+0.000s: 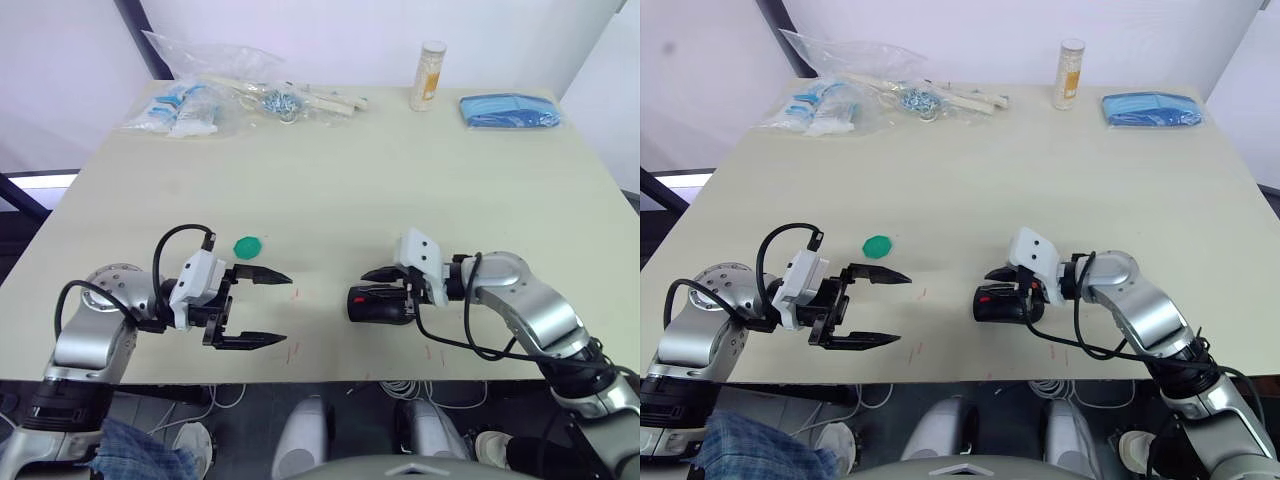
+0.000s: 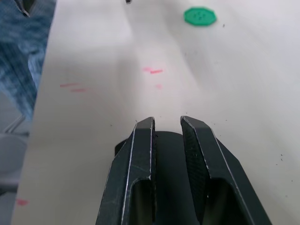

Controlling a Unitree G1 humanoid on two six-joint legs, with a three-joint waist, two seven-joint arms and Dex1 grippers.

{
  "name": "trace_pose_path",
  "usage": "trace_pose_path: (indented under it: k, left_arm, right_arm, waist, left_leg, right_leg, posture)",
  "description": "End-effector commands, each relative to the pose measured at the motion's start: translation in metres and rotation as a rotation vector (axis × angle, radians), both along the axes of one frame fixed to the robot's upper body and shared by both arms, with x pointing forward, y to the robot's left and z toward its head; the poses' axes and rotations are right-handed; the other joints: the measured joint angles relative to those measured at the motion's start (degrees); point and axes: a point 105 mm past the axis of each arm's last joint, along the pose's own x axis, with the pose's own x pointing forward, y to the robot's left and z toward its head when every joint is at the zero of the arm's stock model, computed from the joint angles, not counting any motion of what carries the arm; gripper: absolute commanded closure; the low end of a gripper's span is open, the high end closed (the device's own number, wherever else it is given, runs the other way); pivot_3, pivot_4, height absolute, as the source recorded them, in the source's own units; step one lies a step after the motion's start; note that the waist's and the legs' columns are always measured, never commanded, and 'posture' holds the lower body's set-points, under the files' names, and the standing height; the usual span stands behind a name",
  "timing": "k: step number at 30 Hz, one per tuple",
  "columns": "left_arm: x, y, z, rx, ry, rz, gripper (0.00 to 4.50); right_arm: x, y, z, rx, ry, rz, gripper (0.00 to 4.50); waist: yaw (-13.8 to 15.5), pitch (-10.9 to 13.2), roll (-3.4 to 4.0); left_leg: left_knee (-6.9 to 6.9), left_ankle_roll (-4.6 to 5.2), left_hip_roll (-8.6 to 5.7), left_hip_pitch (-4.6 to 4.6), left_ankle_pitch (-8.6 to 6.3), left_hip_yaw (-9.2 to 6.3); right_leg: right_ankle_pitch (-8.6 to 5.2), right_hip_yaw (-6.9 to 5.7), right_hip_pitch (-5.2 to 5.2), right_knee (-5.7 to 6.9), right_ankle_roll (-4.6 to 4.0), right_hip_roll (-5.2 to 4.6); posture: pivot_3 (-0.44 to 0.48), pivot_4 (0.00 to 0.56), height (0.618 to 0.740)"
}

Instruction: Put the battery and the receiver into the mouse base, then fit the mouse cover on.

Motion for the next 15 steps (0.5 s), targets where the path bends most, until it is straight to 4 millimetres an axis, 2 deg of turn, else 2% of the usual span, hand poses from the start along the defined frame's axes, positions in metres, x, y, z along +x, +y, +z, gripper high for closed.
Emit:
trace_pose_path:
  k: [1, 5, 8, 15]
  left_arm:
    - [-0.001, -0.003, 0.005, -0.001, -0.028, -0.018, 0.0]
    - [-0.001, -0.003, 0.006, -0.003, -0.029, -0.015, 0.0]
    - [-0.001, -0.002, 0.007, -0.005, -0.028, -0.009, 0.0]
    - [0.0, -0.002, 0.009, -0.004, -0.024, -0.01, 0.0]
  right_arm:
    - [-0.006, -0.018, 0.011, 0.12, -0.036, -0.017, 3.58]
    - [-0.002, -0.03, 0.007, 0.178, -0.05, -0.065, 3.58]
    - [-0.004, -0.04, -0.004, 0.202, -0.044, -0.086, 3.58]
    - [-0.008, -0.047, -0.022, 0.25, -0.016, -0.075, 3.58]
  waist:
    - [0.2, 0.0, -0.03]
    - [-0.1, 0.0, -0.02]
    - [0.0, 0.0, -0.02]
    - [0.0, 0.0, -0.01]
  left_leg:
    - [0.0, 0.0, 0.0, 0.01, 0.0, 0.0]
    - [0.01, 0.0, 0.0, 0.02, 0.0, 0.02]
    - [0.0, 0.0, 0.04, 0.03, 0.0, 0.01]
    - [0.0, 0.0, 0.04, 0.04, 0.0, 0.02]
  right_leg:
    - [0.0, 0.0, 0.0, 0.0, 0.0, 0.0]
    - [0.0, 0.02, 0.01, -0.03, 0.0, 0.0]
    - [0.0, 0.02, 0.01, 0.0, -0.01, 0.04]
    - [-0.01, 0.04, 0.02, 0.0, -0.01, 0.04]
  posture:
    - [0.0, 0.15, 0.74]
    - [0.0, 0.15, 0.74]
    - [0.0, 0.15, 0.74]
    - [0.0, 0.15, 0.74]
